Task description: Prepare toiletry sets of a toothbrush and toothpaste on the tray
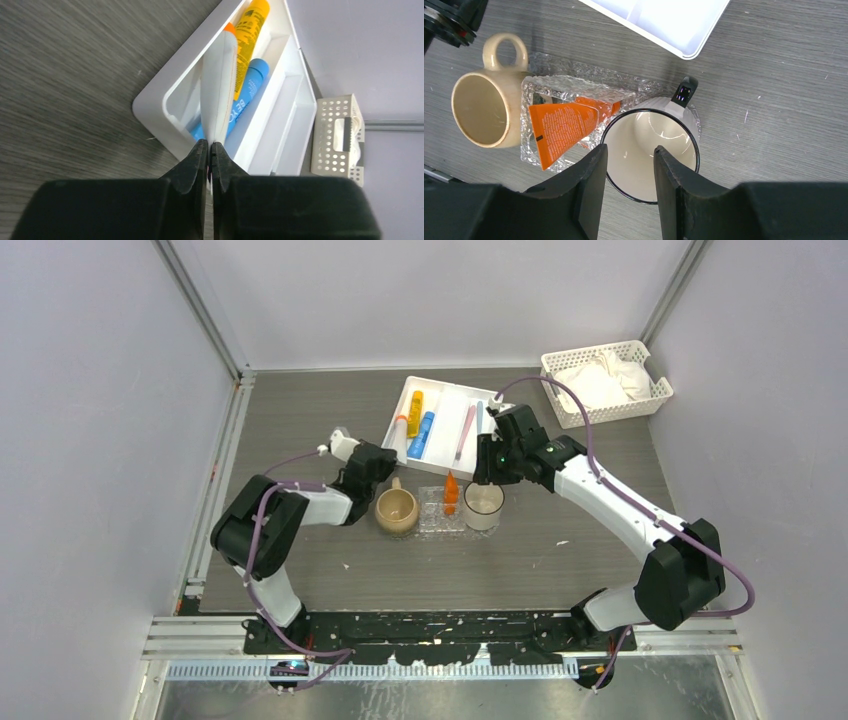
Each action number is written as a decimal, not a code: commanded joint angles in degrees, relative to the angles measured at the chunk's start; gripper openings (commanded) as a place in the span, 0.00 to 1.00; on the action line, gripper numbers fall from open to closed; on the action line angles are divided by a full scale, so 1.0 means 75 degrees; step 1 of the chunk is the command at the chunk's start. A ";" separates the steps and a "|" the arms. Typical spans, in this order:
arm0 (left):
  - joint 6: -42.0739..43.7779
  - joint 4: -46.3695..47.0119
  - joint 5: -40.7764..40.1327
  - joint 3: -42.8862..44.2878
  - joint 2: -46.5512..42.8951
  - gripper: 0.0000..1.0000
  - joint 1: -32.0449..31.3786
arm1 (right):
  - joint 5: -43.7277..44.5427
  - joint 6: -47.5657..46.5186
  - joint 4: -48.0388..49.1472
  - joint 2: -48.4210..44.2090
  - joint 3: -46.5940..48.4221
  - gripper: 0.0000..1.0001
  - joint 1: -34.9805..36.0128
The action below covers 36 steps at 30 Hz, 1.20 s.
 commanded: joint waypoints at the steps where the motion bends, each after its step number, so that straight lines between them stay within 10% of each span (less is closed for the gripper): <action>1: 0.0052 0.0389 -0.0116 0.0359 0.0016 0.02 0.0065 | -0.0022 0.0007 0.0209 -0.0085 -0.0025 0.45 -0.0030; 7: 0.1005 -0.0994 0.0411 0.1154 -0.0518 0.01 0.0239 | 0.0020 0.0017 0.0160 -0.0145 0.0003 0.45 -0.0033; 21: 0.5163 -0.9195 0.2419 0.6708 -0.0871 0.01 0.0591 | 0.0100 0.0053 -0.0248 -0.0676 0.0312 0.44 -0.0036; 36: 0.5828 -1.4256 0.3508 0.9321 -0.1453 0.03 -0.0303 | 0.0628 0.0199 -0.1540 -0.1741 0.0721 0.47 -0.0034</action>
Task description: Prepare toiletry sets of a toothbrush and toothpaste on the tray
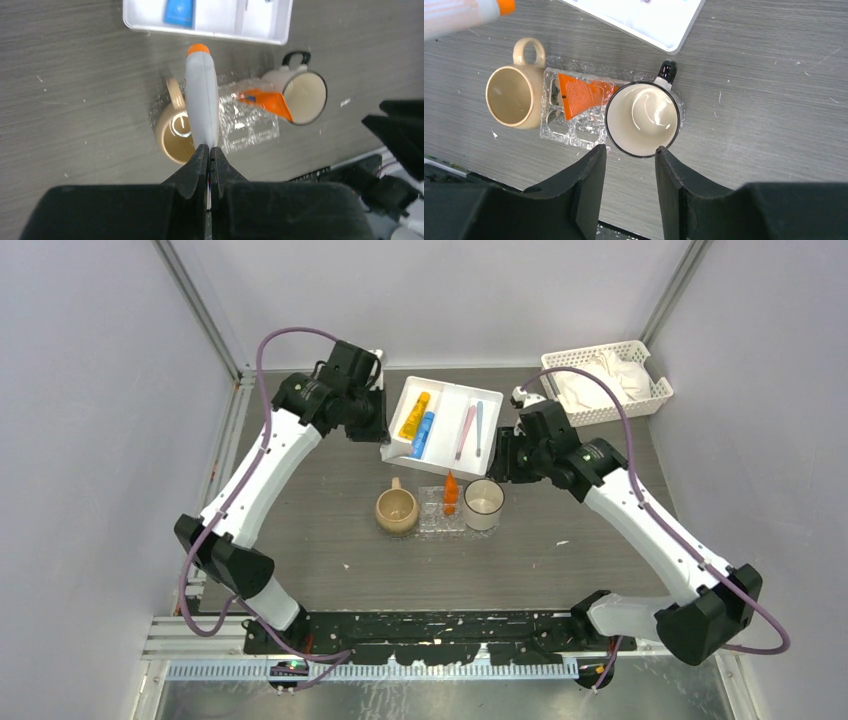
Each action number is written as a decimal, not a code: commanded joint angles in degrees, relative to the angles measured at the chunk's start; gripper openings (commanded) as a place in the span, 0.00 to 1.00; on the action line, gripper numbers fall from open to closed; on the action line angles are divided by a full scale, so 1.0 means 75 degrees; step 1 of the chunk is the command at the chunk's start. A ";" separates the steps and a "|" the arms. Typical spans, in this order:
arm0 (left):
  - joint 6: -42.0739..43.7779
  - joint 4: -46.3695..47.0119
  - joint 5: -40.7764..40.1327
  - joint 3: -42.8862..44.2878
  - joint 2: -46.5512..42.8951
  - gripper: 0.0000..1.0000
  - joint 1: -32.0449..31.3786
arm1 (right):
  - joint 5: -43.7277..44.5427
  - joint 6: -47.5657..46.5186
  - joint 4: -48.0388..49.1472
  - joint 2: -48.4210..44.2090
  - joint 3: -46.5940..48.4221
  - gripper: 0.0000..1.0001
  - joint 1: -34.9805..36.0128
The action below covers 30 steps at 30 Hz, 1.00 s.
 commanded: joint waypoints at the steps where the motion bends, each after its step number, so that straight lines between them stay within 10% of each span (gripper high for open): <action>1: 0.0264 -0.1725 0.0317 0.1152 -0.0417 0.03 -0.0387 | 0.0144 0.0181 -0.0321 -0.0613 0.0106 0.47 -0.0033; 13: 0.0355 -0.4180 -0.0491 0.3866 0.1220 0.02 -0.1458 | -0.0067 0.0070 -0.0396 -0.1108 -0.0374 0.48 -0.0038; 30: 0.0173 -0.4681 -0.0774 0.4604 0.2581 0.02 -0.2051 | -0.0518 0.0080 -0.0131 -0.1149 -0.0768 0.48 -0.0037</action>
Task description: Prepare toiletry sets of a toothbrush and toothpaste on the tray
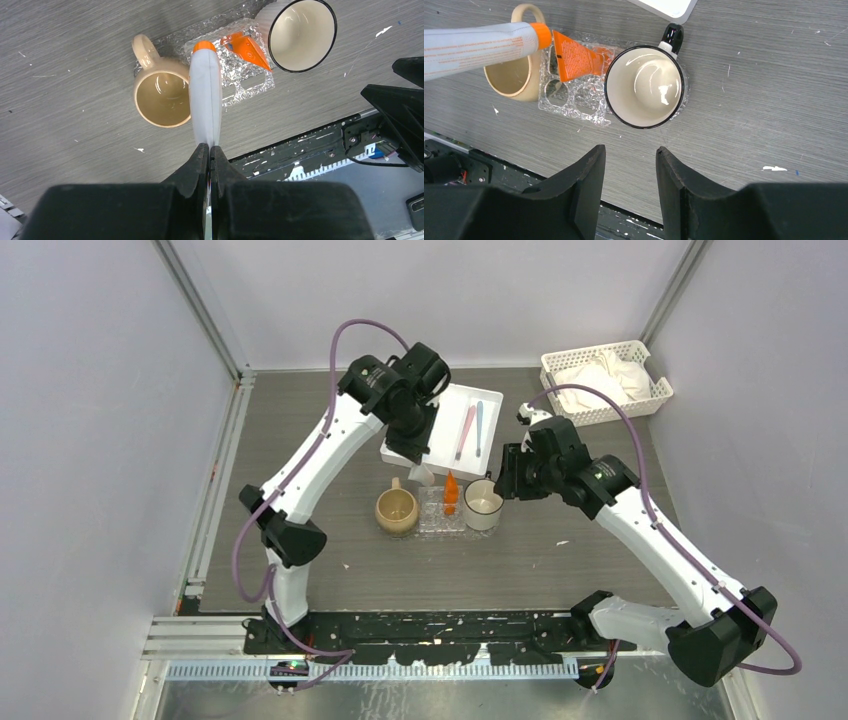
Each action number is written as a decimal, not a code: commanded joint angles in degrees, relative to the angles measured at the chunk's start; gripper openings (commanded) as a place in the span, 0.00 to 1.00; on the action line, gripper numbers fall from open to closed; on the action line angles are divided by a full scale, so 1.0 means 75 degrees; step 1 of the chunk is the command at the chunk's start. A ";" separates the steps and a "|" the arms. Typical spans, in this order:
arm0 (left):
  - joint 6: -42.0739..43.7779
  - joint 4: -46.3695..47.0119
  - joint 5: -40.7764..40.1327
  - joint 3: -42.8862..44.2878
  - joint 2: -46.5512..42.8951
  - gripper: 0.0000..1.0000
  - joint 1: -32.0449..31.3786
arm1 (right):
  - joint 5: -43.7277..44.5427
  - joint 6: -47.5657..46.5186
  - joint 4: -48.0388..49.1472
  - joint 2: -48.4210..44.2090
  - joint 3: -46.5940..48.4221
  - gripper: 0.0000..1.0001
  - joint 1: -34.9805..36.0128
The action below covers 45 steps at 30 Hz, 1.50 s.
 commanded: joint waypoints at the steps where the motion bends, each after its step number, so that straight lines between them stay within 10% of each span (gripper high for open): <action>1: 0.0015 -0.0881 -0.0130 0.0415 0.0068 0.02 -0.0130 | -0.0153 -0.0032 0.0230 -0.0159 -0.0048 0.48 -0.0038; 45: 0.0048 -0.0797 -0.0562 -0.0583 0.0269 0.03 -0.0615 | -0.0419 -0.0042 0.0365 -0.0021 -0.0164 0.47 -0.0036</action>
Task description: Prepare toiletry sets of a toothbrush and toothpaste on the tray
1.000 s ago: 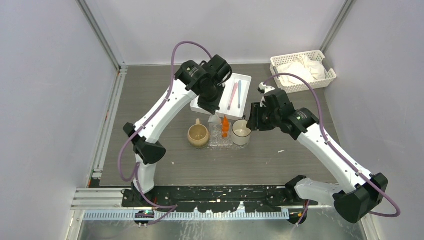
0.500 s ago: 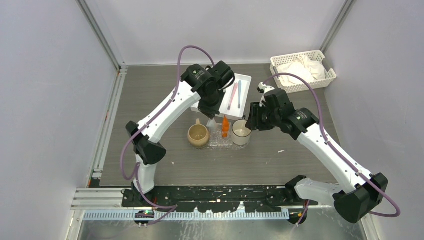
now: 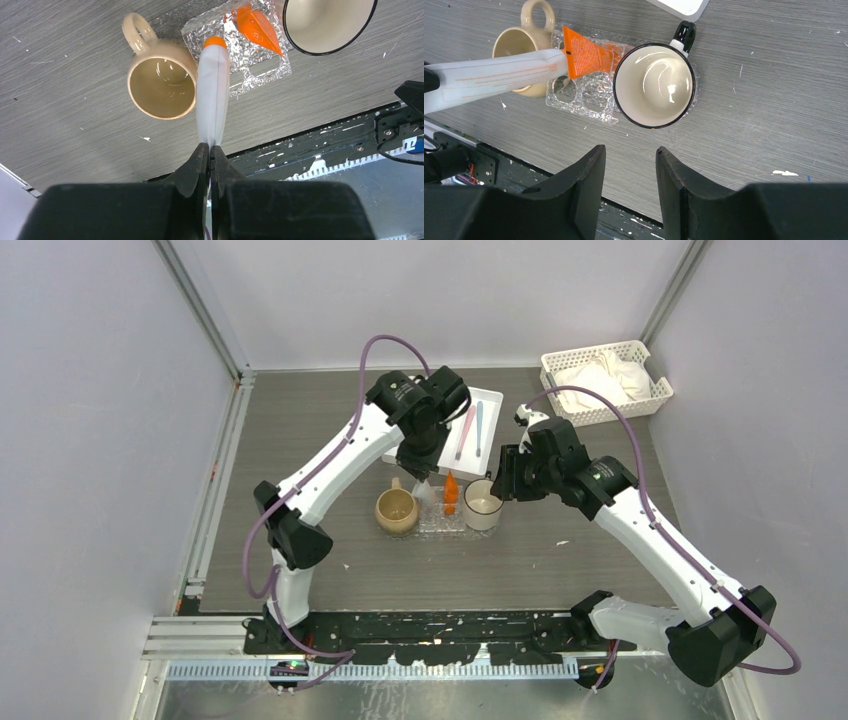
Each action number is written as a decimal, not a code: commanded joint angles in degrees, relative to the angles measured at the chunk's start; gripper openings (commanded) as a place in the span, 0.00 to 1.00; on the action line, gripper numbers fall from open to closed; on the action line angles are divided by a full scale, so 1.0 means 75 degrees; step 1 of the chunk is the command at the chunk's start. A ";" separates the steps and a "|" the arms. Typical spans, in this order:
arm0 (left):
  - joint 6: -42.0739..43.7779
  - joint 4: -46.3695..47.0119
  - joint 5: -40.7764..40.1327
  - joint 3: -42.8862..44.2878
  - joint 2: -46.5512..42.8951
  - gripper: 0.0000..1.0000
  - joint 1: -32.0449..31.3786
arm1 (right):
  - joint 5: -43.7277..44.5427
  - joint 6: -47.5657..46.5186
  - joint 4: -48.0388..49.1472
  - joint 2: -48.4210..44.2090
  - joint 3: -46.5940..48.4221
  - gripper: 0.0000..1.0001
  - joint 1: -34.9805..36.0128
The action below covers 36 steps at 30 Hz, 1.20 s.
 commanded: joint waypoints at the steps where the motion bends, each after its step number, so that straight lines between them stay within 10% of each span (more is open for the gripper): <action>1: 0.0123 -0.0778 -0.0112 0.0240 0.0180 0.03 -0.0029 | -0.0105 -0.0039 0.0213 -0.0023 -0.0035 0.47 -0.0036; 36: 0.0277 0.0436 -0.0082 -0.0018 0.1028 0.17 0.0429 | -0.0080 -0.0048 0.0126 0.0035 -0.0071 0.47 -0.0036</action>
